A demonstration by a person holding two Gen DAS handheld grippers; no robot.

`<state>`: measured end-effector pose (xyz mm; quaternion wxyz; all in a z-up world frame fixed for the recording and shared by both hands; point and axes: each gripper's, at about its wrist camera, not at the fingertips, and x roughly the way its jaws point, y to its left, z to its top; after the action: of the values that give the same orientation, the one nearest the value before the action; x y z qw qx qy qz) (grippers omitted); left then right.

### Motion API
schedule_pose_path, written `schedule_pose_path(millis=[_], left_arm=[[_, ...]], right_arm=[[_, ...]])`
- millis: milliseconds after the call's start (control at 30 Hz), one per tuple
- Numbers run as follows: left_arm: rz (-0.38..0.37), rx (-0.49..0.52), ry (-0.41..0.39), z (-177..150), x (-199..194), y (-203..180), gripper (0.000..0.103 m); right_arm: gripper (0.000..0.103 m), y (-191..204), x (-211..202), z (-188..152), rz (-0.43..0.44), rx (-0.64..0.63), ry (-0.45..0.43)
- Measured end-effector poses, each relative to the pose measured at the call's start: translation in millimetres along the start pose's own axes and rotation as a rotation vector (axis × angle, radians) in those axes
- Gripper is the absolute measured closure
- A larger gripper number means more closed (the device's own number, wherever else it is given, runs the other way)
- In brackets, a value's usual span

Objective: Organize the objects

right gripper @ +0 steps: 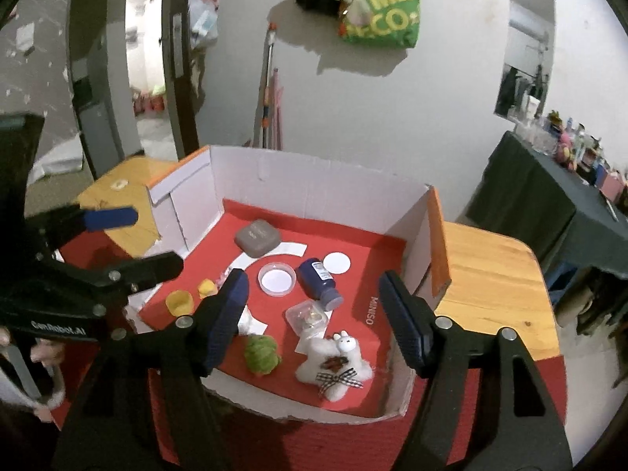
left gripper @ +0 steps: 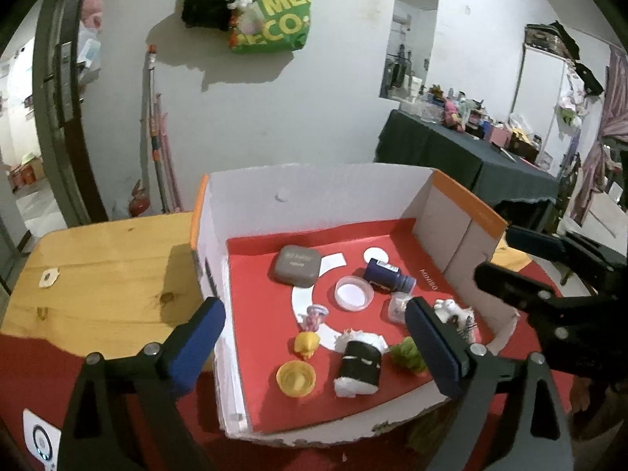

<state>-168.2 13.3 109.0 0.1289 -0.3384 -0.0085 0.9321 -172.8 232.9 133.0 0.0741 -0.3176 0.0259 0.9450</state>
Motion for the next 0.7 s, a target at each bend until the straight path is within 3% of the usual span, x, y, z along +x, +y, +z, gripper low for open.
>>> schedule_pose_path(millis=[67, 300, 700], left_arm=[[0.021, -0.012, -0.004, -4.7, 2.0, 0.5, 0.003], [0.103, -0.012, -0.012, -21.3, 12.8, -0.1, 0.001], [0.129, -0.053, 0.006, -35.5, 21.1, 7.9, 0.0]], right_arm=[[0.029, -2.0, 0.7, -7.7, -0.008, 0.022, -0.014], [0.029, -4.5, 26.6, -28.6, -0.029, 0.094, -0.021], [0.029, -5.9, 36.5, -45.0, -0.1, 0.107, -0.034]])
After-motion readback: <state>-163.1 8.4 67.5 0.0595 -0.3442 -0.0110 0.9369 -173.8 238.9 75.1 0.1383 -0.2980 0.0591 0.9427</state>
